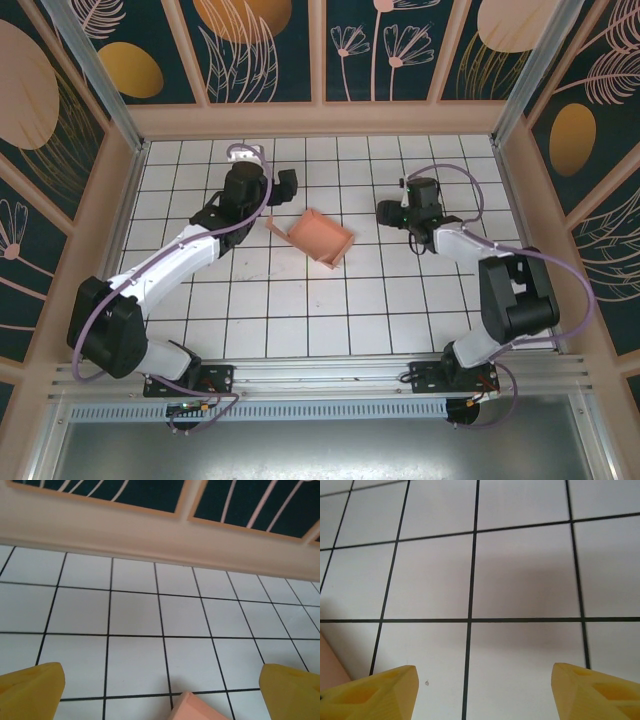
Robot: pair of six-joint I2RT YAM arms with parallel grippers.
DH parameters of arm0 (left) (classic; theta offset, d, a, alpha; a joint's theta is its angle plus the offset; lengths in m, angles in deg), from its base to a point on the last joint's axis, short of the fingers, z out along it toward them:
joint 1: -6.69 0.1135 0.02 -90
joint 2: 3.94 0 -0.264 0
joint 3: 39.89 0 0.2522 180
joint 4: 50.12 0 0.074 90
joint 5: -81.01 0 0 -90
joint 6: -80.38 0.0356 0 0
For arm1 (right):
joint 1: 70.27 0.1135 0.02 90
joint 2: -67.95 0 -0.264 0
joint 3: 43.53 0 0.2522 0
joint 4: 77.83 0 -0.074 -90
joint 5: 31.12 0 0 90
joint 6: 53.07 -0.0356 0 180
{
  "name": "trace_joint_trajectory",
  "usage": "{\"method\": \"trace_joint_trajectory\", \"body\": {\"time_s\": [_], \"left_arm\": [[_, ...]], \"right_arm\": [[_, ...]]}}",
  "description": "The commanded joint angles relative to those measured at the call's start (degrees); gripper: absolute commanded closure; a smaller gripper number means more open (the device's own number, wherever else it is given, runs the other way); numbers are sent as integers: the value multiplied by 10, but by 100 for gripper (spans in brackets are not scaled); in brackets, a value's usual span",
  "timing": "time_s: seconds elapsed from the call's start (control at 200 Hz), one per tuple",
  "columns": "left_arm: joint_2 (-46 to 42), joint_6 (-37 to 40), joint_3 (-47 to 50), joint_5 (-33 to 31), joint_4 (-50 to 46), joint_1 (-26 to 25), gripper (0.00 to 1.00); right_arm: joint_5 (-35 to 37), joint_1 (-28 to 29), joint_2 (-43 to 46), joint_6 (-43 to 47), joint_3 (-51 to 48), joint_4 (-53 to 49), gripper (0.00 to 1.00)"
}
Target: Fold the paper box
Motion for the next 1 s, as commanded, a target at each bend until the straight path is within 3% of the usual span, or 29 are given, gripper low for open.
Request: {"method": "trace_joint_trajectory", "body": {"time_s": [0.0,0.2,0.28,0.531,0.651,0.751,0.996], "left_arm": [[-57,-85,73,-78,-15,6,1],[-153,-184,170,-81,-91,58,2],[-174,-217,194,-78,-111,71,3],[-136,-254,251,21,-77,100,9],[-95,-249,259,78,-29,100,15],[-47,-229,240,121,-14,100,18],[83,-173,160,277,33,99,30]], "right_arm": [[-39,19,-43,29,35,-20,31],[-51,76,-104,73,80,-38,48],[-59,93,-116,84,80,-44,51],[-118,144,-91,90,52,-52,57],[-139,193,-75,92,50,-57,57],[-157,221,-65,99,52,-52,51],[-97,194,1,89,19,-6,43]]}}
